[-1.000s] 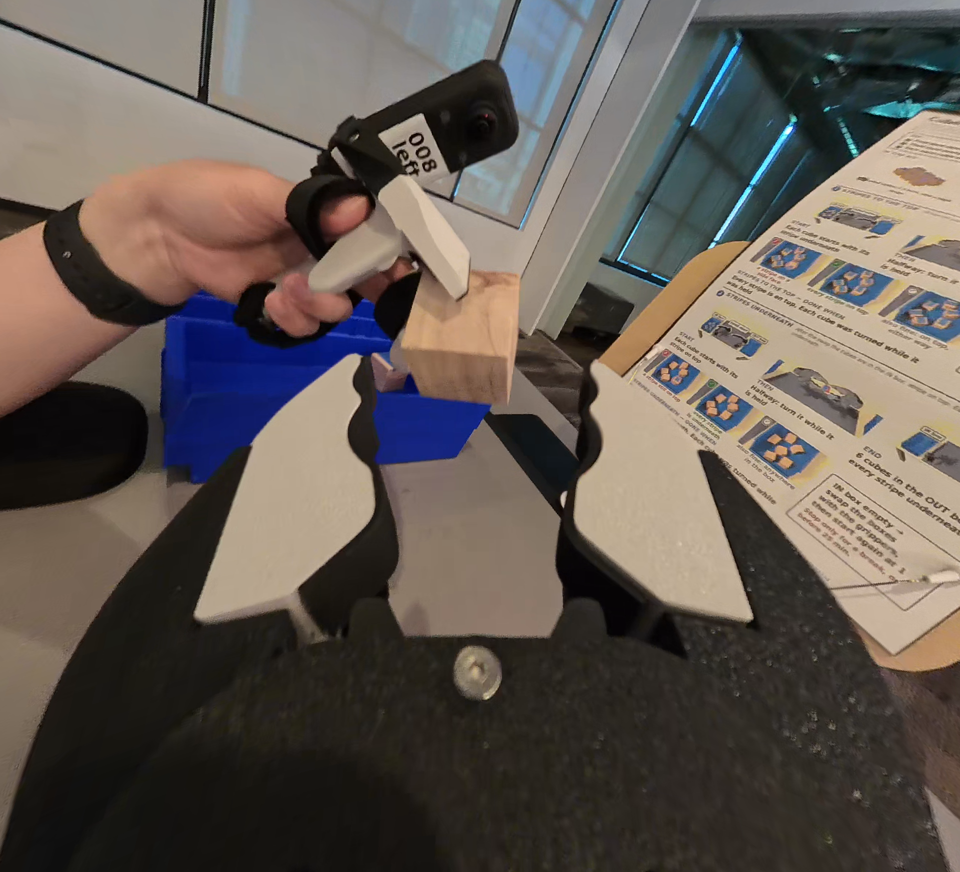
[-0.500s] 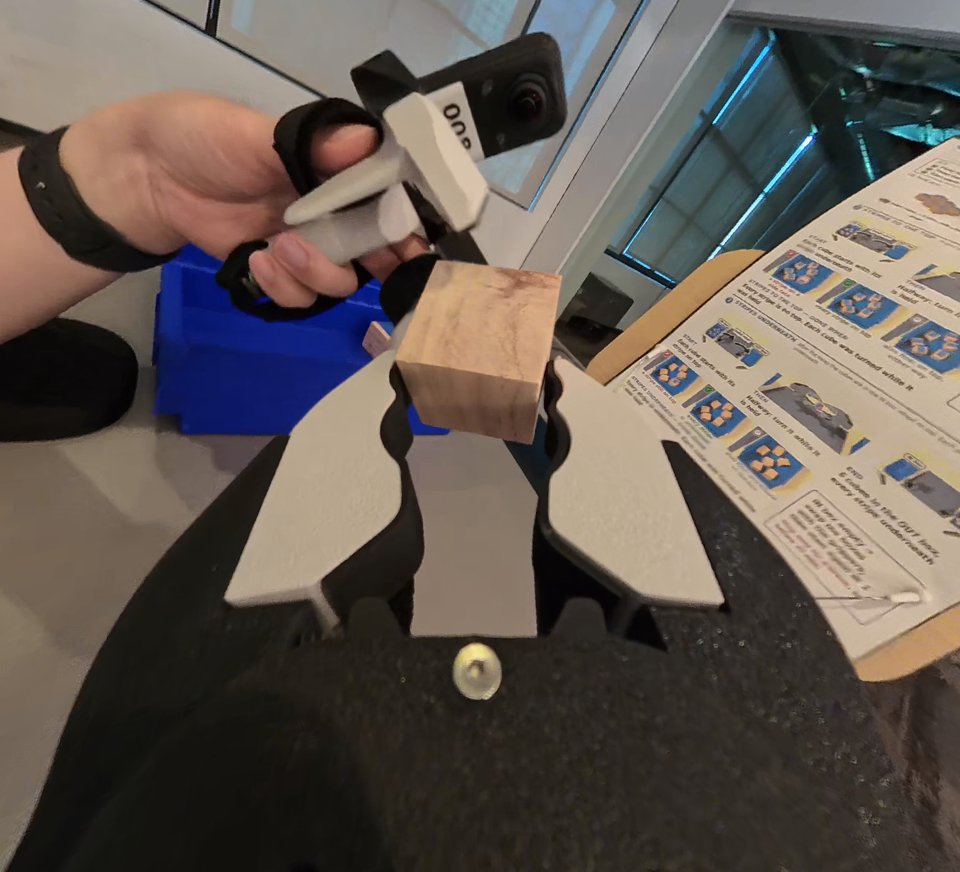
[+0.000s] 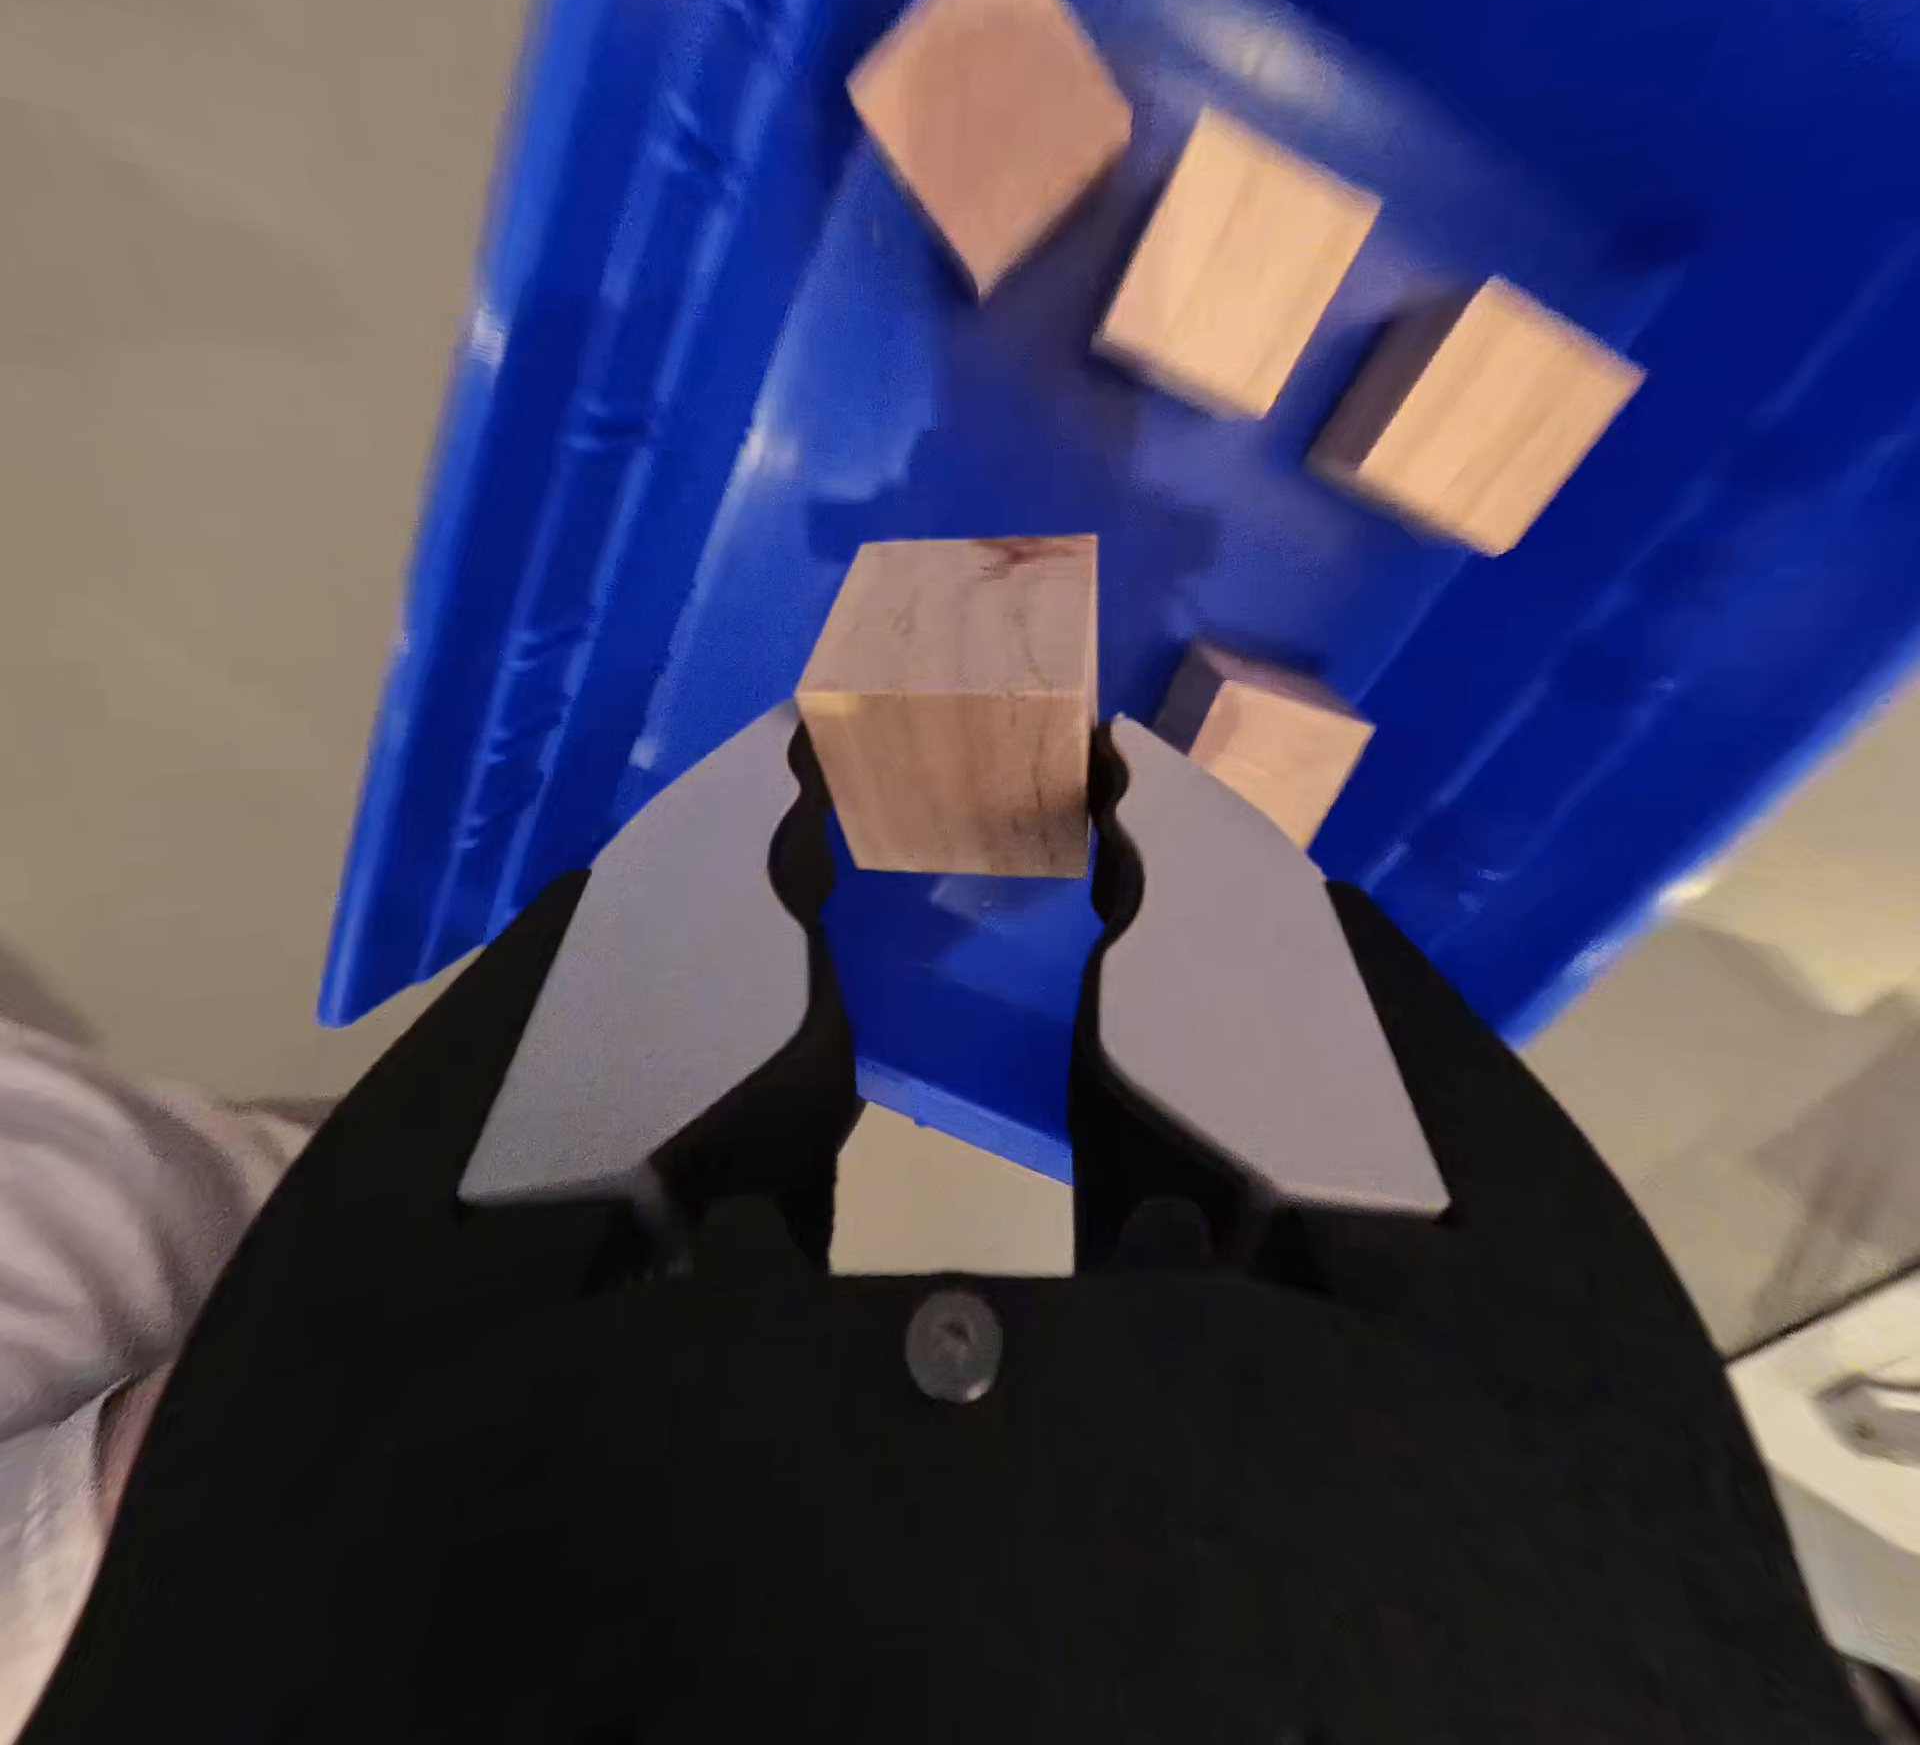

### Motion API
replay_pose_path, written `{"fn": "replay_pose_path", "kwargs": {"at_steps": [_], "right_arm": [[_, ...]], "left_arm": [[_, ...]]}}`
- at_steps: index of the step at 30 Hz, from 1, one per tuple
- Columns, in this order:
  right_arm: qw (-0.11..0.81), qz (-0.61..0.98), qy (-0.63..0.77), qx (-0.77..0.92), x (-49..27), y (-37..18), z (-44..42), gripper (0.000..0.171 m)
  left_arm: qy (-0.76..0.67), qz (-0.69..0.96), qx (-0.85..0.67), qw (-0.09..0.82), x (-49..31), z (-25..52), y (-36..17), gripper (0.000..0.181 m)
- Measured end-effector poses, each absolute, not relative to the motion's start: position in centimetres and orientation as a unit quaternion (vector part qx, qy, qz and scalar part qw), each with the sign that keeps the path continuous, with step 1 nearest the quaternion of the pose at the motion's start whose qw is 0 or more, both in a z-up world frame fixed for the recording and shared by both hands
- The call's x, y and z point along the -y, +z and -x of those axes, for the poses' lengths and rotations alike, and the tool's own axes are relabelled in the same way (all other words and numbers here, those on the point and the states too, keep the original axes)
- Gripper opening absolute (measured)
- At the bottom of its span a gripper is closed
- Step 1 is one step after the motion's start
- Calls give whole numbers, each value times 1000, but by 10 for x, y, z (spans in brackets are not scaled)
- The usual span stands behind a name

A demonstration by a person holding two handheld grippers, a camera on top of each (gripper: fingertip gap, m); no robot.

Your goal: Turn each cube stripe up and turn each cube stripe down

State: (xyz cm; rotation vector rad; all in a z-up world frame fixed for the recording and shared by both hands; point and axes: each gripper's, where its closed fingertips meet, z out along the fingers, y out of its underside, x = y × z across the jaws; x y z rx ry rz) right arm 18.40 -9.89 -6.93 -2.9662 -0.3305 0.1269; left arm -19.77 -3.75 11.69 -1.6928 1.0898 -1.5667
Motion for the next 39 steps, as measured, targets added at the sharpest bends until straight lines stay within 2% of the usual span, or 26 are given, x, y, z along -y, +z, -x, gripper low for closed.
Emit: {"fn": "replay_pose_path", "kwargs": {"at_steps": [4, 13, 23, 26, 29, 32, 35, 37, 39], "right_arm": [[-37, 992, 97, 68, 110, -114, -190, 48], [-82, 994, 74, 21, 99, -141, -196, 48], [-78, 991, 104, -6, 96, -139, -194, 48], [-37, 995, 97, -1, 89, -121, -192, 53], [25, 997, 64, 18, 84, -90, -189, 52], [130, 988, 37, 68, 71, -46, -175, 52], [281, 949, 11, 139, 49, 10, -152, 51], [375, 909, 10, 183, 39, 48, -128, 46], [440, 865, 50, 236, 40, 77, -92, 44]], "left_arm": [[-577, 642, -417, 286, 41, 196, 113, 55], [-564, 642, -441, 275, 54, 189, 109, 54], [-552, 650, -447, 269, 56, 190, 106, 51], [-545, 644, -447, 298, 54, 203, 118, 52], [-490, 657, -432, 377, 35, 231, 131, 54], [-349, 695, -383, 498, -11, 279, 139, 54], [-186, 728, -323, 575, -55, 339, 129, 52], [-101, 747, -308, 581, -79, 371, 109, 48], [-45, 800, -296, 520, -103, 394, 69, 45]]}}
